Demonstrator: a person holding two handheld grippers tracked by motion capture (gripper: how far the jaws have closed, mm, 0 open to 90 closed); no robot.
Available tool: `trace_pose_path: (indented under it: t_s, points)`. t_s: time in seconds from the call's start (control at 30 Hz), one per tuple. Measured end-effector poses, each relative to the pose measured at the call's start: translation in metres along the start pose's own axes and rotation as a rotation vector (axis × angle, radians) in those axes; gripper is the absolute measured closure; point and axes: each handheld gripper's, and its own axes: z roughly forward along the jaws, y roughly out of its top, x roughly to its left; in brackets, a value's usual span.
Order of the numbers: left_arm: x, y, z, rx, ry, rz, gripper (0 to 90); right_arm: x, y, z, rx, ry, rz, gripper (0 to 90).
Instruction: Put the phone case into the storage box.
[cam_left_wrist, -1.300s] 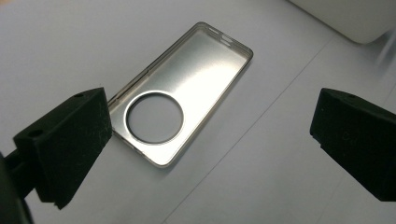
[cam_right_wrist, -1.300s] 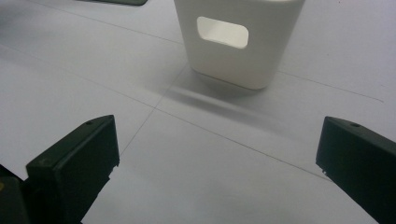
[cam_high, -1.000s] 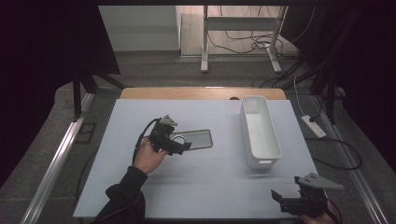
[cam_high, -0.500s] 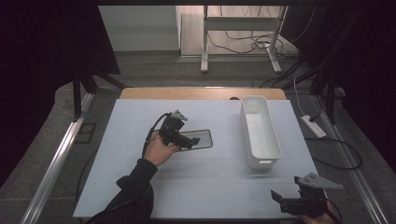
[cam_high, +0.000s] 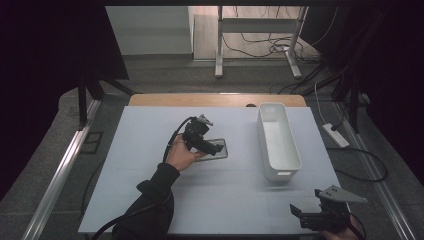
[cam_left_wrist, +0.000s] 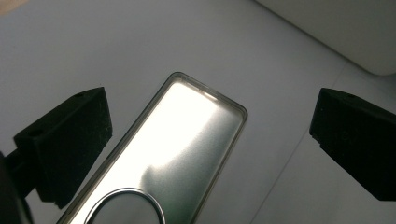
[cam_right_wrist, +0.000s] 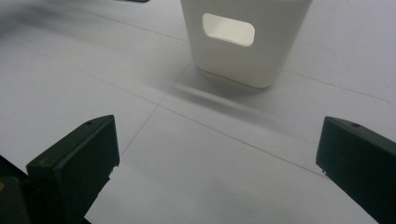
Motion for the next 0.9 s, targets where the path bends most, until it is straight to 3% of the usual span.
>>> trace_pose_path:
  t_s: [0.07,0.1,0.17,0.27,0.37,0.47,0.9]
  points:
    - [0.000,0.000,0.002,0.008,0.019,0.005,9.6,0.000,0.000,0.000,0.004,0.000,-0.001,0.0]
    - [0.001,0.001,0.002,0.007,-0.002,0.001,22.8,0.000,0.000,0.000,0.004,0.002,-0.004,0.0]
    - [0.001,0.001,0.002,0.006,-0.027,-0.006,35.1,0.000,0.000,0.000,0.005,0.001,-0.008,0.0]
    - [0.000,0.002,0.003,0.017,-0.026,0.002,57.6,0.001,0.000,0.001,0.009,0.002,-0.008,0.0]
    - [0.001,0.002,0.005,0.020,-0.044,-0.007,76.4,0.001,0.000,0.001,0.009,0.002,-0.009,0.0]
    - [0.001,0.004,0.007,0.024,-0.046,-0.003,88.5,0.001,0.000,0.001,0.010,0.002,-0.010,0.0]
    - [-0.011,-0.001,0.030,0.070,-0.012,0.023,88.7,0.001,0.000,0.001,0.016,0.004,-0.018,0.0]
